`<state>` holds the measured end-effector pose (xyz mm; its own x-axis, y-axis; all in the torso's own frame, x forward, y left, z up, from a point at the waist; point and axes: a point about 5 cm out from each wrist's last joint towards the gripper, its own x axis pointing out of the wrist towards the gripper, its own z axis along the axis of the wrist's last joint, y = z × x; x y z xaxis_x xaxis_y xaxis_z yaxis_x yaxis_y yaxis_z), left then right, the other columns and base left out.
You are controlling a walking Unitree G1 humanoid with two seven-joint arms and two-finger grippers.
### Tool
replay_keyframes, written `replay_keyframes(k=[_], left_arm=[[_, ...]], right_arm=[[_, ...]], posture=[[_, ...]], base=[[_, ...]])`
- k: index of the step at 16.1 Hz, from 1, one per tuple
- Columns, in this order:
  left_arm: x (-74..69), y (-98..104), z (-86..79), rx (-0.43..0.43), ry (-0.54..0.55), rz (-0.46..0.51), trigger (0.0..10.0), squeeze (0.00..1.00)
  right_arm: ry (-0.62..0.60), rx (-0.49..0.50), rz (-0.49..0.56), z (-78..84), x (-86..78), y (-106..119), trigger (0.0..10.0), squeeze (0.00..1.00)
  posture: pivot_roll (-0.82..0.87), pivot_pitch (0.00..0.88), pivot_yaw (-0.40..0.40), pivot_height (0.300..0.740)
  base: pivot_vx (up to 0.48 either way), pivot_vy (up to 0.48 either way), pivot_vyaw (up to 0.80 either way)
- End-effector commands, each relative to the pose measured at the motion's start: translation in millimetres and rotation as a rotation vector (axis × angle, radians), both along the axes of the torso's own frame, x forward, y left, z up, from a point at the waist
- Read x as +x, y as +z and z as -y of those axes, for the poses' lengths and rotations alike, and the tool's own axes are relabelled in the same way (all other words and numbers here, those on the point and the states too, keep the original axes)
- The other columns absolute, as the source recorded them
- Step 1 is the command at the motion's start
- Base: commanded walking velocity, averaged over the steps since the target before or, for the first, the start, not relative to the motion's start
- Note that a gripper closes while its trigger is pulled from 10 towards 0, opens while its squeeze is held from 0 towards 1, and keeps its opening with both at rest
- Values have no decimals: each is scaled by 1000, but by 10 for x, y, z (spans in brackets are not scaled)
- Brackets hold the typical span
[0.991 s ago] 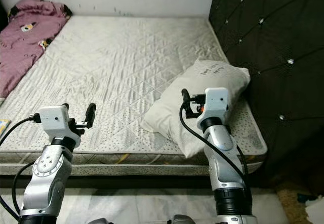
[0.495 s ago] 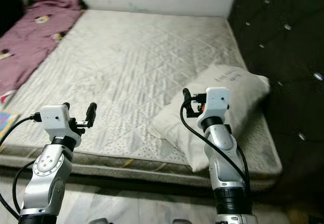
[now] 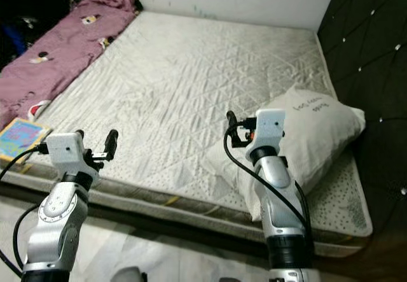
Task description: Clean up the room
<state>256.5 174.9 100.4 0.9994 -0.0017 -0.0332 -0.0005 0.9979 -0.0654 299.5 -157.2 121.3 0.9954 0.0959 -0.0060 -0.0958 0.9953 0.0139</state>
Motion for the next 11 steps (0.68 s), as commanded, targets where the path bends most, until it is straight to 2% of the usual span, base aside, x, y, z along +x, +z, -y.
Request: replay_keyframes(k=[1,7,11], left_arm=[[3,27,5,15,-1,10,10000,0],[5,24,14,16,-2,10,10000,0],[4,22,17,14,-1,10,10000,0]], right_arm=[[-6,-1,0,26,10,17,10000,0],[-3,-6,1,27,11,12,10000,0],[0,-9,0,25,11,9,10000,0]], posture=[[-124,0,-12,740],[-125,0,-13,740],[-124,0,-15,740]], base=[[0,0,0],[0,0,0],[0,-265,0]])
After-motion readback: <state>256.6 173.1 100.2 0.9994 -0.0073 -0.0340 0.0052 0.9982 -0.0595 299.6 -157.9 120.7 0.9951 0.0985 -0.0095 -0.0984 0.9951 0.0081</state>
